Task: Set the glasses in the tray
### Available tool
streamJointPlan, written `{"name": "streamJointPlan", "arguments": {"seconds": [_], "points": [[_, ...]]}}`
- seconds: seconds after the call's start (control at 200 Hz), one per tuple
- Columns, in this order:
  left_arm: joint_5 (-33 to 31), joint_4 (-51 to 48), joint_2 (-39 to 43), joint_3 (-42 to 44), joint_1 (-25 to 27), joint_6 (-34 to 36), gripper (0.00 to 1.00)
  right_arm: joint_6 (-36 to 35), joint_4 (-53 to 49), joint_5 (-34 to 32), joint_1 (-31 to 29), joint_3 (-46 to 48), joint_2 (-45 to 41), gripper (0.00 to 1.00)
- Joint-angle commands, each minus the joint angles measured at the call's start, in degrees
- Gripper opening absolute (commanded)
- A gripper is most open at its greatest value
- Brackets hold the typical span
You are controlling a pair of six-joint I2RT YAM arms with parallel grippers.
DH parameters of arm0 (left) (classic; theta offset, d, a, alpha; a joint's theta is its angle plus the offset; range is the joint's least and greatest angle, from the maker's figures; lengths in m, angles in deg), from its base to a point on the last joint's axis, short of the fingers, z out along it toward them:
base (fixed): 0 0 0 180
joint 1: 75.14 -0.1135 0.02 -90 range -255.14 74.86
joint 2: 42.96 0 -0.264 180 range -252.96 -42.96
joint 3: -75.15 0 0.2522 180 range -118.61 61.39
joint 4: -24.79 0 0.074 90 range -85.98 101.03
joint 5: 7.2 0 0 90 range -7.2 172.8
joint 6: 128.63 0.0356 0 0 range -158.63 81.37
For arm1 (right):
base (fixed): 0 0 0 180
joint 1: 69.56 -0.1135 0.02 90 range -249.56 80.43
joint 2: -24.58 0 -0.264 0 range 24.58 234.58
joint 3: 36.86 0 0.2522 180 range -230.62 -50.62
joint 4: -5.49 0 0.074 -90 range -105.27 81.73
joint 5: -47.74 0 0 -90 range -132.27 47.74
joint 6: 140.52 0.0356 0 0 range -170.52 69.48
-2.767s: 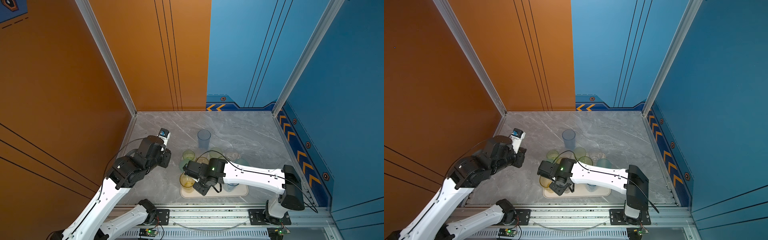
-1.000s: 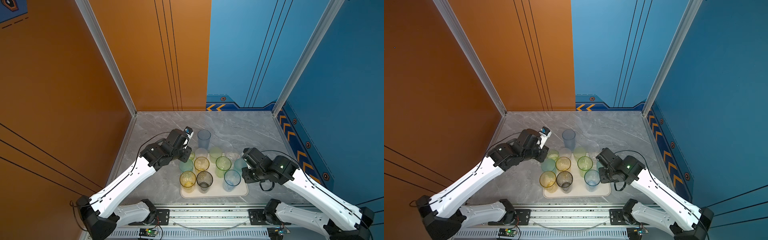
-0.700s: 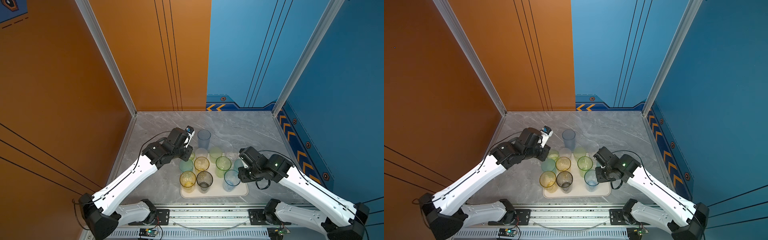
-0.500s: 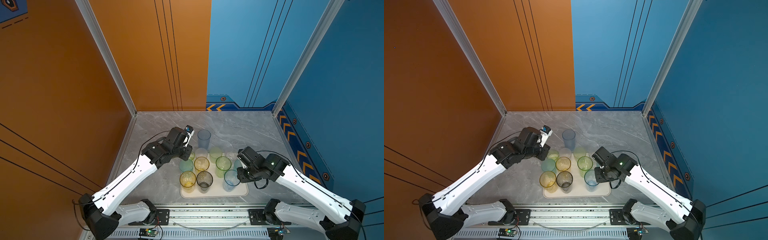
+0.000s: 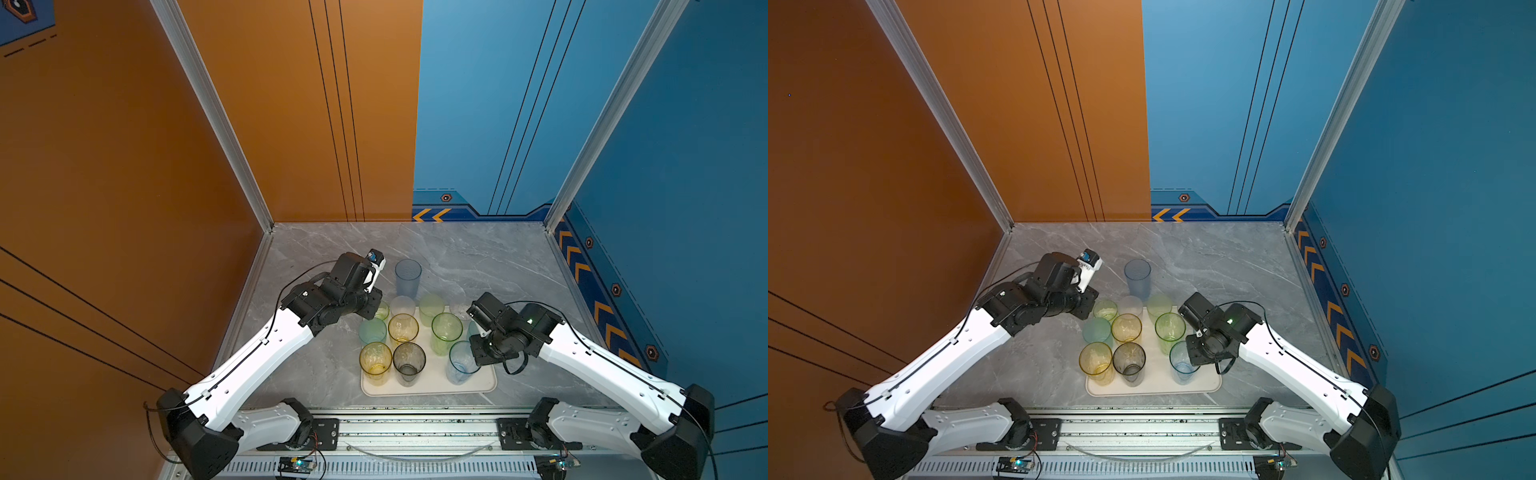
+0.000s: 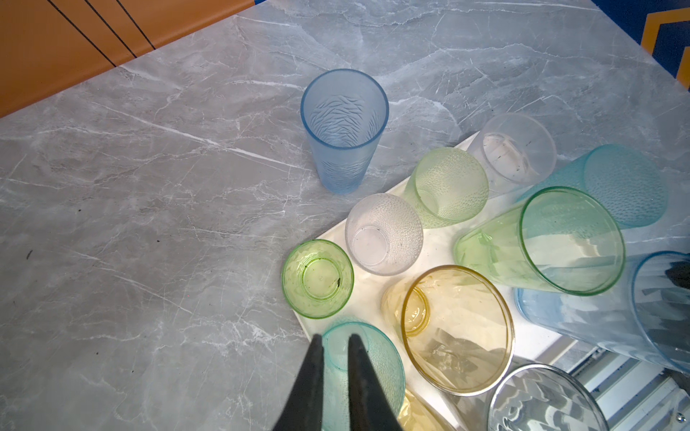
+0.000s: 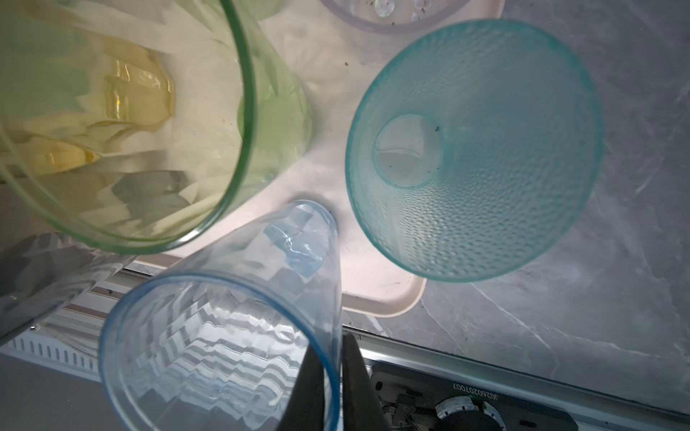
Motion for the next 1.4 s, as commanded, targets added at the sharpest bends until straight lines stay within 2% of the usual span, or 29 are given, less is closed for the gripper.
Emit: {"name": "streamJointPlan", "arguments": {"seconds": [0.0,0.461,0.761,1.392], "points": [[1.0,0.5,0.8,0.6,-0.7,0.9,0.16,-0.8,-0.7,-0.4,-0.4,-0.5,0.2,0.07],[1.5,0.5,0.4,0.4,-1.1,1.2,0.16,0.4,-10.1,-7.2,-1.0,-5.1,-3.4,0.05],[1.3,0.4,0.6,0.6,-1.3,1.3,0.16,1.1,-13.0,-8.8,-1.0,-3.8,-4.1,0.06],[1.6,0.4,0.5,-0.1,-1.5,1.5,0.16,-0.1,-9.4,-8.1,2.1,1.2,-4.7,0.07]]}}
